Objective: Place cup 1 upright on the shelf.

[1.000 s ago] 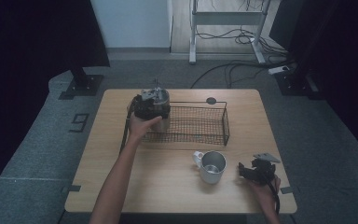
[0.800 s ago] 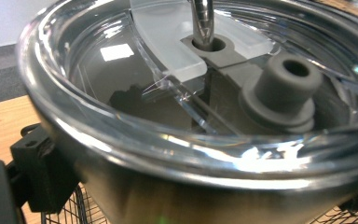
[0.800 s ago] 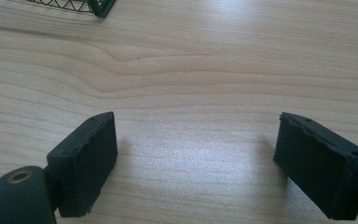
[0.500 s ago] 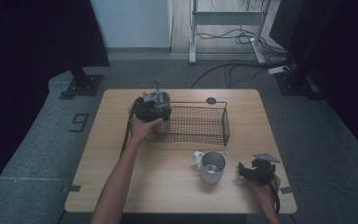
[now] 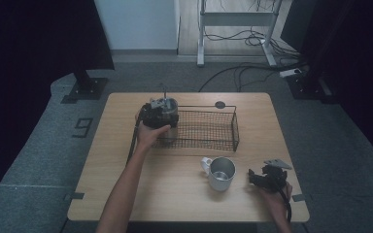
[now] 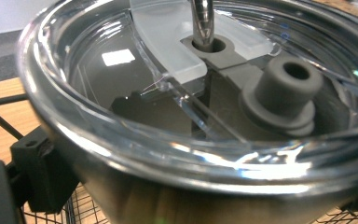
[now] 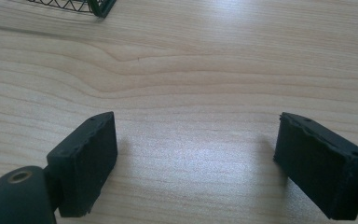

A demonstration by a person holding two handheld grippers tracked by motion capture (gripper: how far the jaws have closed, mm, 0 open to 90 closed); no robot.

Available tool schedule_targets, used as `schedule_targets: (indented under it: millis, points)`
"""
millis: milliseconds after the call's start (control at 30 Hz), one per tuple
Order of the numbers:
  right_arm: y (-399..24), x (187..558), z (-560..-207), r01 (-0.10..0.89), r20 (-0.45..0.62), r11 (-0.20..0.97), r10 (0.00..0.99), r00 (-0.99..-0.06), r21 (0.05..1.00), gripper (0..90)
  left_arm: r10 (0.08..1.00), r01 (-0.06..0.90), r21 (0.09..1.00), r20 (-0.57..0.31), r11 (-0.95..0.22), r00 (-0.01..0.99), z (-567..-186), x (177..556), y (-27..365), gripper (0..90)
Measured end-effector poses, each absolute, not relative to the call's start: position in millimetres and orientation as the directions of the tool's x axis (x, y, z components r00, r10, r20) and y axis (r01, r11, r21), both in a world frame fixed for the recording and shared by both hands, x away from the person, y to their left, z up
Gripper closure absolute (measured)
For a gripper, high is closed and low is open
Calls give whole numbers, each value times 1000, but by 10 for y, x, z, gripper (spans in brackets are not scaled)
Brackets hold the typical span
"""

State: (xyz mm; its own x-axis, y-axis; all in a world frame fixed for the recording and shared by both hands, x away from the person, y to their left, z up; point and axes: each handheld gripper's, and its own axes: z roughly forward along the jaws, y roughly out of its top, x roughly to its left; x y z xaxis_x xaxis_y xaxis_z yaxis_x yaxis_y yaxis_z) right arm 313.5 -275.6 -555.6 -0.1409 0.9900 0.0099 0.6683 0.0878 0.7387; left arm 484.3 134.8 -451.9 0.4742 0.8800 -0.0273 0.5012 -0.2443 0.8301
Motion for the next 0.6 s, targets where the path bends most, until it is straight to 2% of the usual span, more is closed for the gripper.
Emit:
schedule_targets:
  millis: [600]
  points:
    - [-2756, 3135, -5556, 668, 10, 88, 990, -141, 739, 127, 884, 510, 824, -24, -247, 466, -4614, 4857, 1304, 41]
